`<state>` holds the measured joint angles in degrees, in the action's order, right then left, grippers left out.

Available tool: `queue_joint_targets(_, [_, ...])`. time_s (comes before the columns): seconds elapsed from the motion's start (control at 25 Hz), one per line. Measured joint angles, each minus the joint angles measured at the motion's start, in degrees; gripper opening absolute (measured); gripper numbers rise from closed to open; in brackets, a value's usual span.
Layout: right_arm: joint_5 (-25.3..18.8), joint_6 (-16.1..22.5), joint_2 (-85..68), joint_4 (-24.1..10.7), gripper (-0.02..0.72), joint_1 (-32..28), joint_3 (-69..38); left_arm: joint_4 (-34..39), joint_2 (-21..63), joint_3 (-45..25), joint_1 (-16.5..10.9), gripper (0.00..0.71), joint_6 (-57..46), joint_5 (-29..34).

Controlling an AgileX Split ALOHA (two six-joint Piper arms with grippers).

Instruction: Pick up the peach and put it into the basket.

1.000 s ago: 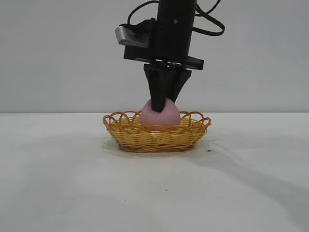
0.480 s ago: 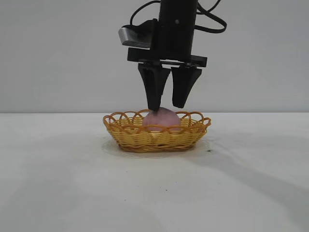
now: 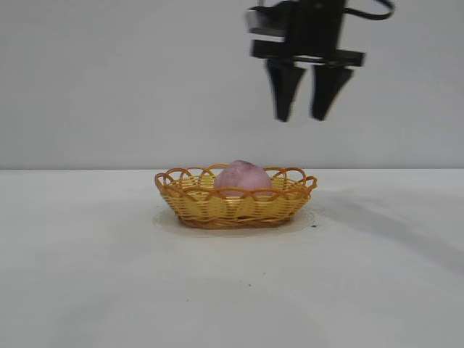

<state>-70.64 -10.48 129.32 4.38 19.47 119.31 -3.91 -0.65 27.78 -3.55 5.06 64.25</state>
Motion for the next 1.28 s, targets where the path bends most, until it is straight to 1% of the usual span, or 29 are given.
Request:
queue_joint_targets(0.2, [-0.21,1.86,-2.57,-0.46,0.421,-9.51,0.0,0.0,0.0,0.0,0.0,0.516,0.0,0.0])
queue_joint_targets(0.36, [-0.44,2.11,-5.52,-0.55,0.421,-14.22,0.0,0.0,0.0,0.0,0.0,0.516,0.0,0.0])
queue_joint_targets(0.56, [-0.62,2.11,-10.97,-0.68,0.421,-15.78,0.0,0.0,0.0,0.0,0.0,0.516,0.0,0.0])
queue_joint_targets(0.76, [-1.05,2.11,-18.72,0.61,0.421,-15.78,-0.92,0.0,0.0,0.0,0.0,0.516,0.0,0.0])
queue_joint_targets(0.84, [-1.05,2.11,-23.02,0.61,0.421,-15.78,-3.94,0.0,0.0,0.0,0.0,0.516,0.0,0.0])
queue_joint_targets(0.96, [-1.05,2.11,-30.87,1.33,0.421,-15.78,-11.36,0.0,0.0,0.0,0.0,0.516,0.0,0.0])
queue_joint_targets(1.08, [-1.3,2.64,-40.24,2.22,0.421,-15.78,-20.36,0.0,0.0,0.0,0.0,0.516,0.0,0.0])
queue_joint_targets(1.28, [-1.54,3.71,-57.95,2.53,0.421,-15.78,-36.76,0.0,0.0,0.0,0.0,0.516,0.0,0.0])
